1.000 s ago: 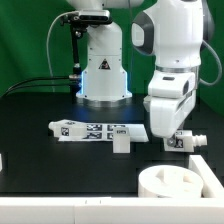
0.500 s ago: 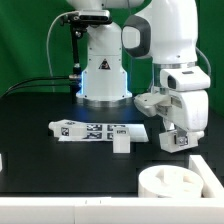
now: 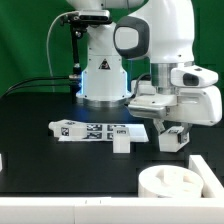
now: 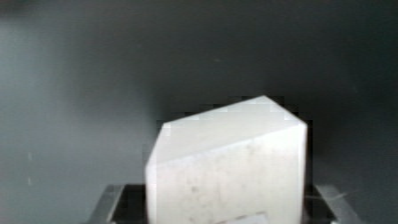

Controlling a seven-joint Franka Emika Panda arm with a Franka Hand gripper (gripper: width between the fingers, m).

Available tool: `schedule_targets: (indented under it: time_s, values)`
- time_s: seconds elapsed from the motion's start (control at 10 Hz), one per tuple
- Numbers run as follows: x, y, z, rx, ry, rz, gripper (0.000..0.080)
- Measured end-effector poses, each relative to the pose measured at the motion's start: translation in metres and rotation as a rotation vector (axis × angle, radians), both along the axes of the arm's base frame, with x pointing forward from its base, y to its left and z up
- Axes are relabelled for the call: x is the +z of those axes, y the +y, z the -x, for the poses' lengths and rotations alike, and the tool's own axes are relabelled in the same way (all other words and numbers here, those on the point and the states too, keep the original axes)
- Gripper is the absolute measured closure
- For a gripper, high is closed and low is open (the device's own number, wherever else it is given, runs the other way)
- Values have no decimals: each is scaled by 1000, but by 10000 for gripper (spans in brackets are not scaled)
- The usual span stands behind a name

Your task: Assemble stool

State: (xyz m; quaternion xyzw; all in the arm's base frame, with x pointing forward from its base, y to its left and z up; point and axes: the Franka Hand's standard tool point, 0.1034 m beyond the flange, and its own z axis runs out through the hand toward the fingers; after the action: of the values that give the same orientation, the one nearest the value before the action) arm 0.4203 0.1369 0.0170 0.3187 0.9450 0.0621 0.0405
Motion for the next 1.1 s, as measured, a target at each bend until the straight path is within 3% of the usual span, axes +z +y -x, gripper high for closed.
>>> schedule_targets:
  time_s: [0.3,0.4,0.5,0.6,0.8,1.0,1.1]
  values:
    - [-1,0,1,106,-14,8,479]
    - [-1,0,1,103,-13,8,409]
    - [-1,-1,1,102,-13,8,230]
    - [3,-3,-1,99,-19,13,175]
    - [27,-8,-13,-13,-45,28,155]
    - [48,9,-32,-324,-72,-36,151]
    - [51,29,-35,-509,-66,-96,150]
